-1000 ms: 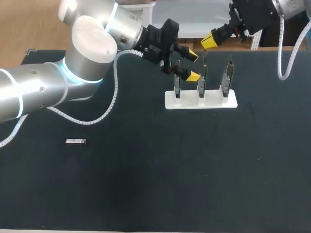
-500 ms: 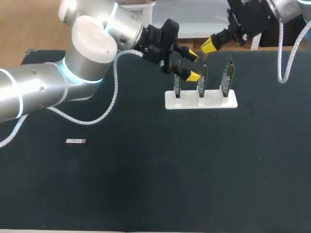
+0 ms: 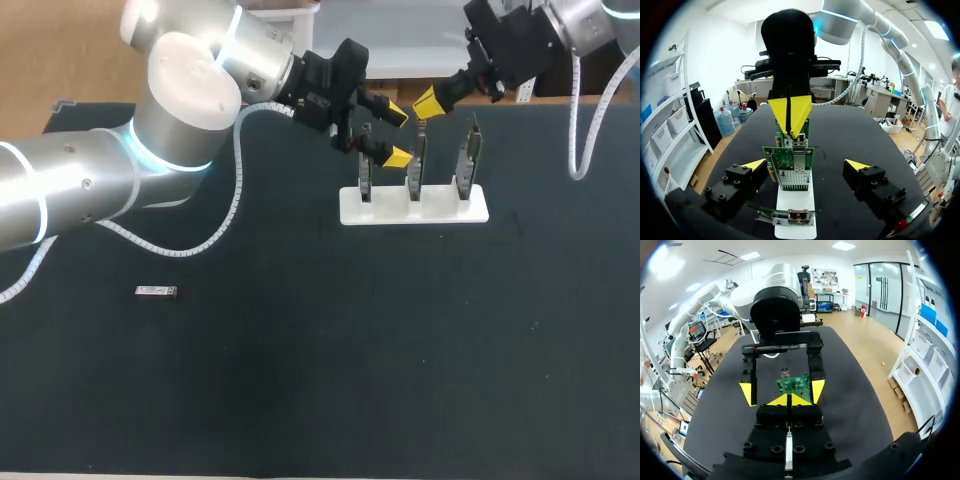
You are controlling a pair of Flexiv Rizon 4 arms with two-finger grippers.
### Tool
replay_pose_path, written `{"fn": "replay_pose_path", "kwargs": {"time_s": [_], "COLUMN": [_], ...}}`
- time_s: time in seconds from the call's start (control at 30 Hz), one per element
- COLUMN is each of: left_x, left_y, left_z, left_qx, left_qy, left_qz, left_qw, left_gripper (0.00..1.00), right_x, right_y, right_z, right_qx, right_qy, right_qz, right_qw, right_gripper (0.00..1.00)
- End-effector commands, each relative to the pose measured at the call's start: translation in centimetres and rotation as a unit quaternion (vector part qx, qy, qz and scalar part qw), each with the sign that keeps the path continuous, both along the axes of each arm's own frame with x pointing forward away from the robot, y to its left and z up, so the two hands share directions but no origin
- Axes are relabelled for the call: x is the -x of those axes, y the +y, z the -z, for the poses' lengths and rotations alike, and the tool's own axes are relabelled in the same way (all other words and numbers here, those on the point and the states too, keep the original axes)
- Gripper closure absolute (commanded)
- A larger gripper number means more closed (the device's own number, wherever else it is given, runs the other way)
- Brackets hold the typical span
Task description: Pick up the optical module with the left hand, and insert it into the network port with the right hand.
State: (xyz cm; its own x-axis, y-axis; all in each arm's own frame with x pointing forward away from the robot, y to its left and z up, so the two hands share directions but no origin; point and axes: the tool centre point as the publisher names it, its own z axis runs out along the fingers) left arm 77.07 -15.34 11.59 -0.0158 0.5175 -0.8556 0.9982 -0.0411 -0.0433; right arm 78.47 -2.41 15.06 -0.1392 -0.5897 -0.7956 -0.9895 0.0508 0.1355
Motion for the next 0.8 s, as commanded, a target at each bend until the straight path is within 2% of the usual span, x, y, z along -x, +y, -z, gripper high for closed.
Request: {"fn": "replay_pose_path", "kwargs": {"time_s": [0.03,0.8], "left_x": [0.02,0.02], "left_y": [-0.02,-0.02], "left_z": [-0.04,-0.04], "left_qx": [-0.002,-0.002], "left_qy": [0.0,0.0], "left_qz": [-0.001,-0.001], "left_qw": [1.0,1.0], "left_gripper": [0.0,0.0], "right_x": [0.03,-0.21], "right_y": [-0.02,0.02], "right_z": [0.21,1.19], "right_qx": [0.002,0.011], "right_qy": [0.001,0.008], "right_qz": [0.003,0.006], "right_qw": [1.0,1.0], "right_gripper": [1.0,1.0]}}
